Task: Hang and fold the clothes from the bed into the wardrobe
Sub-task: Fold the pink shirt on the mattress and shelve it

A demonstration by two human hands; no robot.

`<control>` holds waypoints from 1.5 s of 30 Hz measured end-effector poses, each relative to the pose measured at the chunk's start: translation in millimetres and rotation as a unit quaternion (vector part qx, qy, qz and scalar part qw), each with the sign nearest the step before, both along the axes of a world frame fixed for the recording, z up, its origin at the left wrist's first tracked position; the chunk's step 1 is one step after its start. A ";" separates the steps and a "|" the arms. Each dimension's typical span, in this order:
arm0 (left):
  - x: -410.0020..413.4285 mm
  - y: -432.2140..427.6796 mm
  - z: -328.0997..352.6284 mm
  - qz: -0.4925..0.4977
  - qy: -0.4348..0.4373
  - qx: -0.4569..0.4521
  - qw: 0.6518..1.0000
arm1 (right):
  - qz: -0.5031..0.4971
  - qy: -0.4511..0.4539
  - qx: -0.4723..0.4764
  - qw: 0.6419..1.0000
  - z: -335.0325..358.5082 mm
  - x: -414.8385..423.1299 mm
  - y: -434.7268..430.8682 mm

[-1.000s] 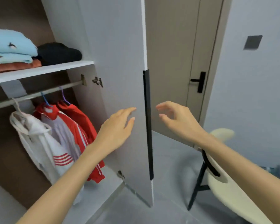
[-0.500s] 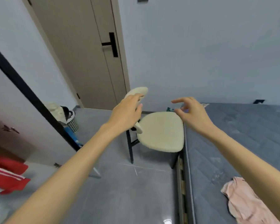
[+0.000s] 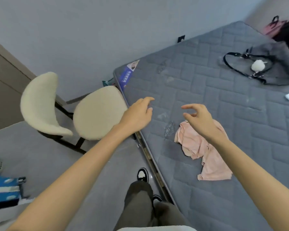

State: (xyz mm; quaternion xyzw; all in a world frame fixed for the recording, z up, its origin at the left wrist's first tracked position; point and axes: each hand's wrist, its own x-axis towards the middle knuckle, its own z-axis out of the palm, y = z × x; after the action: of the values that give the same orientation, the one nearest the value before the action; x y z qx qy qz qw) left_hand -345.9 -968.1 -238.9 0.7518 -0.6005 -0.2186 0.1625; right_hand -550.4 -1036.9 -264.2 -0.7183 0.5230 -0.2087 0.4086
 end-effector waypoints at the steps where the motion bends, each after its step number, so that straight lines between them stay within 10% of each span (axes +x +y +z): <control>1: -6.3 -13.8 -13.9 -0.024 0.013 0.018 0.999 | -0.026 0.004 0.021 0.999 -13.7 -11.7 -1.8; 18: -104.3 -92.5 -261.6 -0.170 0.122 0.288 0.935 | -0.384 0.049 0.230 0.893 -231.4 -114.6 19.1; 26: -121.6 -144.7 -365.4 0.052 0.222 0.268 0.936 | -0.290 0.039 0.194 0.936 -321.5 -99.8 -14.8; 35: -121.0 -135.5 -445.4 -0.140 0.024 0.172 0.975 | -0.082 0.186 0.102 0.974 -410.9 -73.8 -41.1; 45: -102.2 -156.9 -394.5 0.073 0.244 0.189 0.948 | -0.337 0.028 0.069 0.939 -350.7 -87.4 -62.9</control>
State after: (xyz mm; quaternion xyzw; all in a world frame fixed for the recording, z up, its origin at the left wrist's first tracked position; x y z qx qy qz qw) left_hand -448.0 -1125.0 -633.4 0.7342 -0.4338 -0.4923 0.1743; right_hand -637.9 -1099.8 -614.9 -0.4757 0.7586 -0.2771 0.3486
